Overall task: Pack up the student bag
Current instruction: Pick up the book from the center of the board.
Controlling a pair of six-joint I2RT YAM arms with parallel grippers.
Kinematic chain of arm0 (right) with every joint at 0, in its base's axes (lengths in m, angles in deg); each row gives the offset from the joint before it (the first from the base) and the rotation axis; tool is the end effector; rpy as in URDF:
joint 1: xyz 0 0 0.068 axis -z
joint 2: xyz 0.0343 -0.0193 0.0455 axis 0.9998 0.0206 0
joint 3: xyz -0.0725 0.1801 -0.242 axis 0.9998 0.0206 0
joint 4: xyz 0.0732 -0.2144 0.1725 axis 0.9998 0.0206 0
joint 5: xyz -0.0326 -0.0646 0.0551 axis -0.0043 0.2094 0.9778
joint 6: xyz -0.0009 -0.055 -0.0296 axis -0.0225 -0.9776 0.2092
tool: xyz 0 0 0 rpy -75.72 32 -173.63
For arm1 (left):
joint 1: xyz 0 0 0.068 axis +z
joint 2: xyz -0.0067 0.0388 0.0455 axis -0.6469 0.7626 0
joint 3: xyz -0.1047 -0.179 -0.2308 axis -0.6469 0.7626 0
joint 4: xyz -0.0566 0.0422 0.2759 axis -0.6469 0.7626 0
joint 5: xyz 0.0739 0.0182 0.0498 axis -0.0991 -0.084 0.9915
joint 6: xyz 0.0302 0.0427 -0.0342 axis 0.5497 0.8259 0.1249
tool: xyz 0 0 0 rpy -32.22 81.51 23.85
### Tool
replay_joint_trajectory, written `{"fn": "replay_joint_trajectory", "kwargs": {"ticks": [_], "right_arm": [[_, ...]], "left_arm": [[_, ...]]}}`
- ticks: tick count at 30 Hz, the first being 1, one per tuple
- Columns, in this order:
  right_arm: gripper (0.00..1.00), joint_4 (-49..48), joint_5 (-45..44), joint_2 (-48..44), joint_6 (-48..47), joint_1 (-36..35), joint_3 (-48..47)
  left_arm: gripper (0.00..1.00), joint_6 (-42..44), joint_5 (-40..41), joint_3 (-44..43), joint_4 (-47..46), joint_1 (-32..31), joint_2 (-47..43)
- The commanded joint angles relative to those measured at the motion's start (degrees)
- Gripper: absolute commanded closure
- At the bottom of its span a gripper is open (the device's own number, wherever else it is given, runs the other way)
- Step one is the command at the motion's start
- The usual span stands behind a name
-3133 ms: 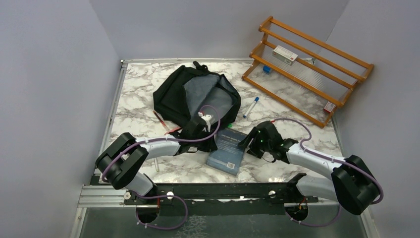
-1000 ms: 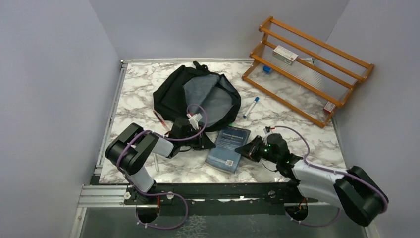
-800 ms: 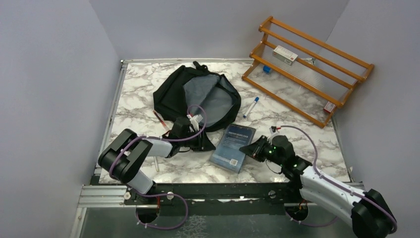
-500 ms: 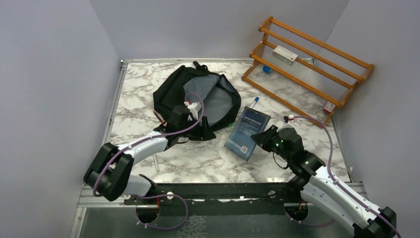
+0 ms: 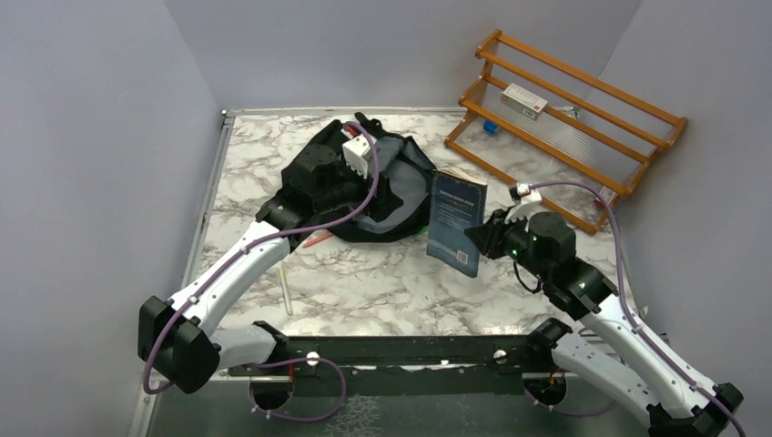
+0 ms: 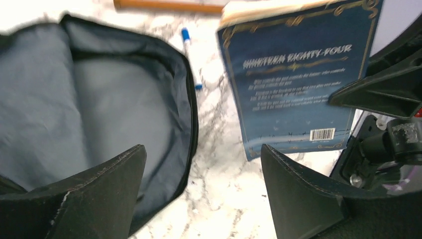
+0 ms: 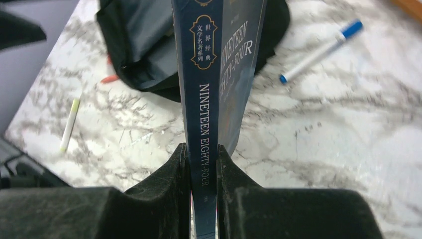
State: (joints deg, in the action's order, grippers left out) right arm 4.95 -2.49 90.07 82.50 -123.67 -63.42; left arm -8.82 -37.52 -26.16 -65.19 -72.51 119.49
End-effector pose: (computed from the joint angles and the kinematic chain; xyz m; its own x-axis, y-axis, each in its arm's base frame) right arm 0.1361 0.0898 0.3122 -0.4596 0.1890 -0.8678 -0.3416 0.8643 0.3692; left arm 0.2466 -0.1760 0.3555 -0.4473 0.0662 -0.8919 0.7130 0.6284 -0.3110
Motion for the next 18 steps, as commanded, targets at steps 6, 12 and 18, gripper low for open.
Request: {"fn": "replay_joint_trajectory", "kwargs": {"ticks": [6, 12, 18], "right_arm": [[0.99, 3.1, 29.0, 10.9, -27.7, 0.0, -18.9], [0.99, 8.1, 41.1, 15.2, -32.5, 0.0, -24.6], [0.99, 12.6, 50.3, 18.1, -36.9, 0.0, -28.1]], "left_arm": [[0.12, 24.2, -13.0, -11.1, 11.7, 0.2, -5.8], [0.06, 28.9, -20.0, -12.0, 13.4, 0.1, -8.1], [0.05, 28.4, -26.1, -14.1, 15.8, 0.1, -6.6]]}}
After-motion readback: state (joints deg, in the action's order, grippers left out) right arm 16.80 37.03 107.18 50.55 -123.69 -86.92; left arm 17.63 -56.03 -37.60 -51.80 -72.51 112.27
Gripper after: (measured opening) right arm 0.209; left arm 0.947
